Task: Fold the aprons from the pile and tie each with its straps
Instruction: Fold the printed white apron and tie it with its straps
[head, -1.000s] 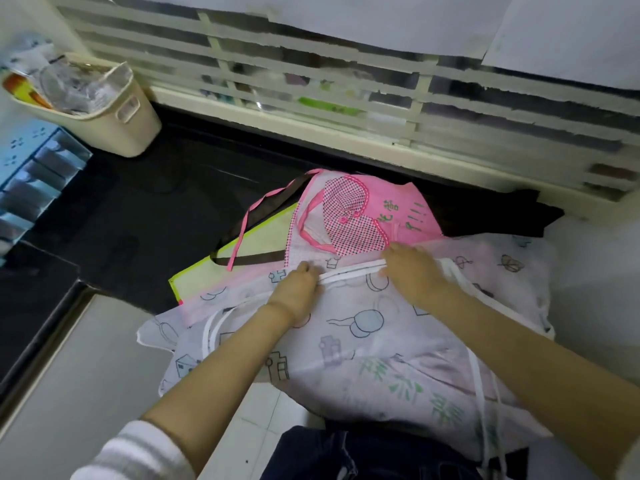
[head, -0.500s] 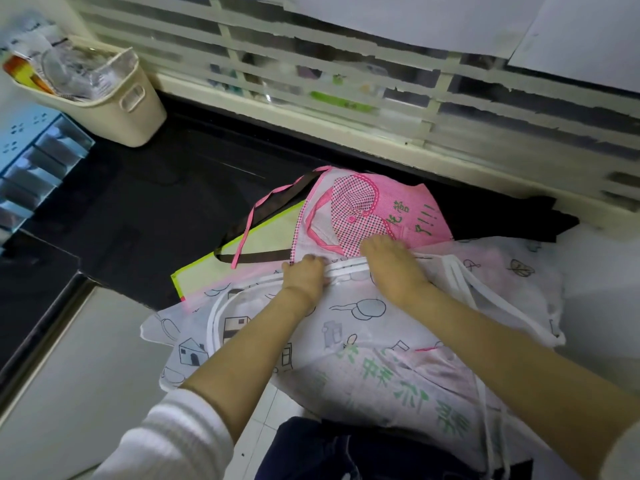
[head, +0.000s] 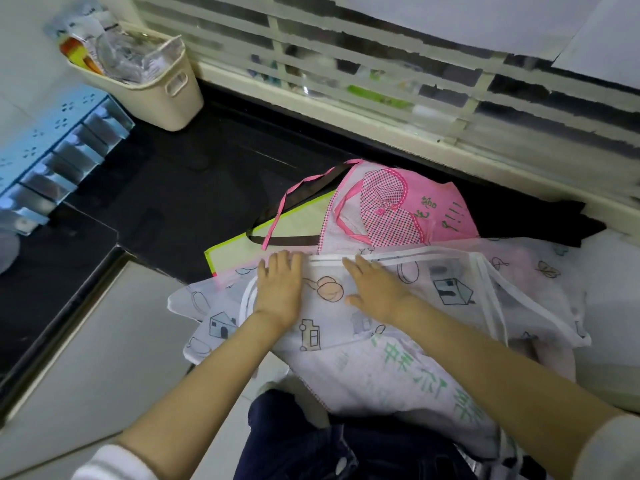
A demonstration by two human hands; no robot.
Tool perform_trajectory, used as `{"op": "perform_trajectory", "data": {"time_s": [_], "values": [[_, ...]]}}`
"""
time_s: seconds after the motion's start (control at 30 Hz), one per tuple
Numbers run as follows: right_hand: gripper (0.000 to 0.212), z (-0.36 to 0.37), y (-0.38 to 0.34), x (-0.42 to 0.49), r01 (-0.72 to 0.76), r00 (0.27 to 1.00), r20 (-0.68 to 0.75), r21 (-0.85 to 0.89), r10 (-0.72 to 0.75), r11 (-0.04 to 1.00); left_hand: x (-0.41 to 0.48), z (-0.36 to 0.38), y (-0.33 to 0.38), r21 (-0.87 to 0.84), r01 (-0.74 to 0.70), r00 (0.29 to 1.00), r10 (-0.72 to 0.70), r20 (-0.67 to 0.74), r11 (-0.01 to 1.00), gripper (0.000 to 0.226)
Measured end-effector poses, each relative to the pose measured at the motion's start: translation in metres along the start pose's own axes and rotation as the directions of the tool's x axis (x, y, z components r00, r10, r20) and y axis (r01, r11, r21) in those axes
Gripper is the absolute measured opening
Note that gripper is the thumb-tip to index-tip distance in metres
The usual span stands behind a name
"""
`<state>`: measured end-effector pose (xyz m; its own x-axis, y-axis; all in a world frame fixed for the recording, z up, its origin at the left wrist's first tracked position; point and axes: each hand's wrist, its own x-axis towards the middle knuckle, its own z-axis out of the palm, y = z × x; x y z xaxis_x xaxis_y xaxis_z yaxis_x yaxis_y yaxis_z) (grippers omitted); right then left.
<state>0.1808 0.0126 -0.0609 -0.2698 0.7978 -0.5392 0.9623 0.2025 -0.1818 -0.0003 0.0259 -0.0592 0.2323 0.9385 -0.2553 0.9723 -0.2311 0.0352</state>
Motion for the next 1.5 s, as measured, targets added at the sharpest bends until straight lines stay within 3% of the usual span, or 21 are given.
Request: {"op": "perform_trajectory", "data": {"time_s": [0.17, 0.33, 0.4, 0.53, 0.67, 0.73, 0.87, 0.97, 1.07, 1.17, 1.3, 1.5], "values": [[0.071, 0.000, -0.018, 0.013, -0.122, 0.992, -0.014, -0.016, 0.122, 0.992, -0.028, -0.004, -0.054, -0.079, 0.155, 0.986, -0.150, 0.069, 0.985, 0.068], [0.050, 0.005, -0.037, 0.023, -0.275, 0.954, -0.138, -0.056, 0.265, 0.960, -0.041, -0.005, -0.107, -0.208, 0.218, 0.958, -0.169, 0.230, 0.954, 0.054], [0.051, 0.007, -0.043, 0.025, -0.312, 0.937, -0.194, -0.104, 0.289, 0.944, -0.043, -0.006, -0.122, -0.252, 0.223, 0.955, -0.158, 0.252, 0.942, 0.052], [0.061, 0.001, -0.054, 0.032, -0.180, 0.945, -0.301, -0.144, 0.130, 0.973, -0.042, -0.013, -0.137, -0.244, 0.154, 0.967, -0.095, 0.238, 0.957, 0.052], [0.049, -0.009, -0.066, 0.045, -0.014, 0.969, -0.248, -0.006, 0.013, 1.000, -0.036, -0.027, -0.138, -0.209, 0.107, 0.957, -0.044, 0.288, 0.972, 0.053], [0.045, -0.010, -0.070, 0.053, 0.042, 0.976, -0.211, -0.021, -0.046, 0.999, -0.029, -0.029, -0.144, -0.245, 0.105, 0.930, -0.008, 0.368, 0.964, 0.056], [0.037, -0.013, -0.073, 0.064, 0.052, 0.991, -0.114, -0.147, -0.069, 0.988, -0.018, -0.034, -0.157, -0.286, 0.149, 0.868, 0.013, 0.496, 0.946, 0.050], [0.034, -0.015, -0.072, 0.068, 0.002, 0.995, -0.098, -0.091, -0.011, 0.996, -0.017, -0.037, -0.169, -0.236, 0.201, 0.847, -0.047, 0.529, 0.951, 0.037], [0.032, -0.017, -0.071, 0.067, 0.006, 0.983, -0.183, 0.033, 0.000, 0.999, -0.014, -0.040, -0.178, -0.152, 0.225, 0.855, -0.120, 0.504, 0.963, 0.020], [0.027, -0.016, -0.070, 0.061, 0.044, 0.959, -0.284, 0.196, 0.014, 0.980, -0.006, -0.045, -0.176, -0.152, 0.206, 0.887, -0.119, 0.446, 0.967, 0.025], [0.018, -0.024, -0.068, 0.051, 0.072, 0.947, -0.321, 0.249, 0.012, 0.966, 0.008, -0.055, -0.165, -0.144, 0.177, 0.921, -0.113, 0.373, 0.974, 0.028], [0.022, -0.062, -0.025, 0.037, -0.048, 0.830, -0.527, 0.263, 0.185, 0.964, 0.032, -0.087, -0.131, -0.088, 0.076, 0.995, -0.070, 0.073, 0.993, 0.025]]}}
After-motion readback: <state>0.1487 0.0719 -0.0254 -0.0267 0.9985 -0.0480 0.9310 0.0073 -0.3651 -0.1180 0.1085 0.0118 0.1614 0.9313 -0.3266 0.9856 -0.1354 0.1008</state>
